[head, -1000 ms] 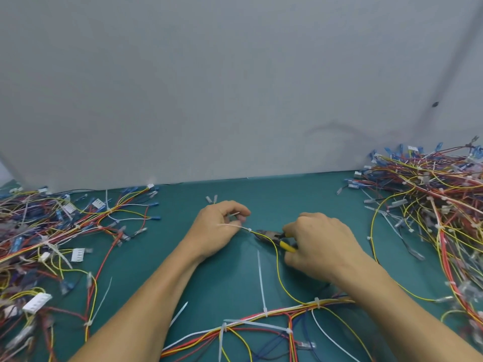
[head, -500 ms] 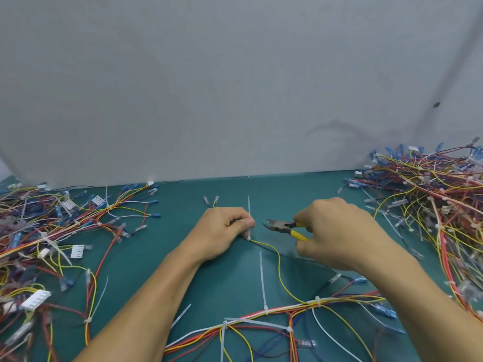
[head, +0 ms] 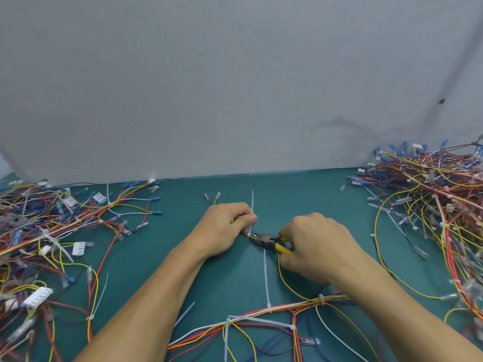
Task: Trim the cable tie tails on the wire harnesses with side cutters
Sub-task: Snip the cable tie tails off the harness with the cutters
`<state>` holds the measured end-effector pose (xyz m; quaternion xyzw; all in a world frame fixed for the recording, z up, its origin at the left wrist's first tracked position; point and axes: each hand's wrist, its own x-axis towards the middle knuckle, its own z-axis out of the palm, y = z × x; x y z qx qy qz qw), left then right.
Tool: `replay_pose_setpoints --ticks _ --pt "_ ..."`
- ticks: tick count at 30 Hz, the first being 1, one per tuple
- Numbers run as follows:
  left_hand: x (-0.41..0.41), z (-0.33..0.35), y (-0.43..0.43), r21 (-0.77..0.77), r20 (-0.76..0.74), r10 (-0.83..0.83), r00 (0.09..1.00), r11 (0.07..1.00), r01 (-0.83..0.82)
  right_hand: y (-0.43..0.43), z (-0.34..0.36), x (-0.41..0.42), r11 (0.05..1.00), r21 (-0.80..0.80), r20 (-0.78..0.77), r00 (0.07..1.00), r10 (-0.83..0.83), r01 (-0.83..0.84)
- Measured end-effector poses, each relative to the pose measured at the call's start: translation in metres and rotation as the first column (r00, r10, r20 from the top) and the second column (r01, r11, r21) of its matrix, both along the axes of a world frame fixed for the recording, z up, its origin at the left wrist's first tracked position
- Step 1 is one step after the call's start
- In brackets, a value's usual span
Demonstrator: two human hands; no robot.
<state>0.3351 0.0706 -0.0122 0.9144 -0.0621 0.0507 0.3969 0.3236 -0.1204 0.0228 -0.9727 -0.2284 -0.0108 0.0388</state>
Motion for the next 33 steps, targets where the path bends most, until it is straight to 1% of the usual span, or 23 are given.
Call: replay_pose_setpoints --ticks 5,15,28,33 --pt "0.0009 0.0002 0.0008 0.013 -0.002 0.002 1.0 1.0 -0.002 -0.0017 0.0012 0.001 0.999 0.035 -0.014 1.0 -0.017 0.018" --pt "-0.0008 -0.0005 0.0051 0.042 0.02 0.011 1.0 0.999 -0.012 -0.0033 0.0042 0.002 0.998 0.065 -0.096 0.995 -0.004 0.01" --pt "0.0003 -0.0018 0.0062 0.036 0.036 -0.003 0.999 0.999 0.002 0.001 -0.0022 0.0053 0.997 0.075 -0.099 0.995 0.029 -0.022" --pt "-0.0008 -0.0014 0.006 0.023 0.035 -0.003 0.999 1.0 0.002 -0.0011 -0.0001 0.0066 0.995 0.095 -0.137 0.99 0.023 -0.01"
